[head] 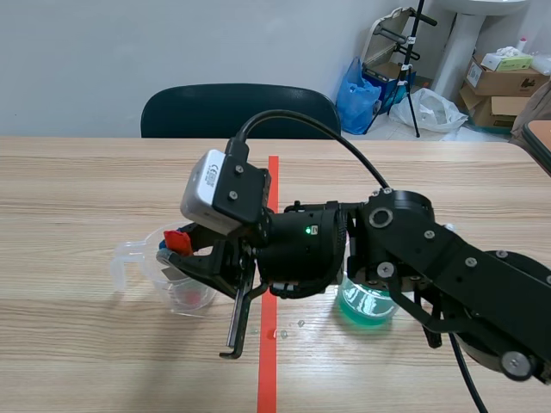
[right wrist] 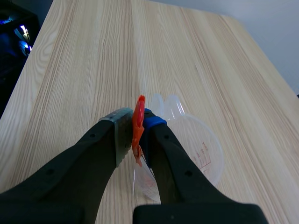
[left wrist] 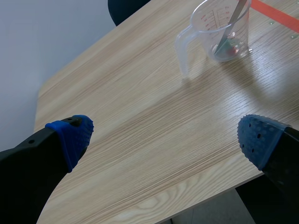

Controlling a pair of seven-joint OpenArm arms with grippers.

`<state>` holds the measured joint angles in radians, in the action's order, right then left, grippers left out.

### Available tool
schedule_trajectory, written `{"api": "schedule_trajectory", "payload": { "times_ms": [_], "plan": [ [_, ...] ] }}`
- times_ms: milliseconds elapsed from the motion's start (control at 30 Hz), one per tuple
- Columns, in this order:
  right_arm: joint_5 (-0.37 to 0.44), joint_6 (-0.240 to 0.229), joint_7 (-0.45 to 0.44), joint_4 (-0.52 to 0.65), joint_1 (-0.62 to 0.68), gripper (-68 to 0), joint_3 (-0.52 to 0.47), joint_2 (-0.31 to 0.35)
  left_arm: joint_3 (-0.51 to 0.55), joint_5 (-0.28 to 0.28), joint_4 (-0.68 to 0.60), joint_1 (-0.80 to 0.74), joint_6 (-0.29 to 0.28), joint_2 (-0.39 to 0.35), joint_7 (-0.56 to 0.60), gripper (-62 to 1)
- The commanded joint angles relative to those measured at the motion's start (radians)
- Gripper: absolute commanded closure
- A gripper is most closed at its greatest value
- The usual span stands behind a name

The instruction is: Do the redox reaction experiment

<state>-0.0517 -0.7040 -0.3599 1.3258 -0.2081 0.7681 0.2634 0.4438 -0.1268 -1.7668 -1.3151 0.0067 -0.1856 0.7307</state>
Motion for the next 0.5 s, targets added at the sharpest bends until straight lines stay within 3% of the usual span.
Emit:
{"api": "schedule_trajectory", "payload": {
  "times_ms": [0, 300, 467],
  "plan": [
    [0.024, 0.003, 0.015, 0.012, -0.039, -0.6, -0.004, 0.008, 0.002, 0.010, -0.010, -0.002, 0.005, 0.002, 0.013, -62.3],
    [0.148, 0.000, 0.129, 0.019, -0.100, -0.6, -0.004, 0.005, 0.002, 0.010, -0.010, -0.002, 0.005, 0.002, 0.013, -62.3],
    [0.200, -0.001, 0.245, 0.039, -0.133, -0.6, -0.004, -0.021, 0.002, 0.010, -0.010, -0.002, 0.005, 0.002, 0.013, -62.3]
  ]
}}
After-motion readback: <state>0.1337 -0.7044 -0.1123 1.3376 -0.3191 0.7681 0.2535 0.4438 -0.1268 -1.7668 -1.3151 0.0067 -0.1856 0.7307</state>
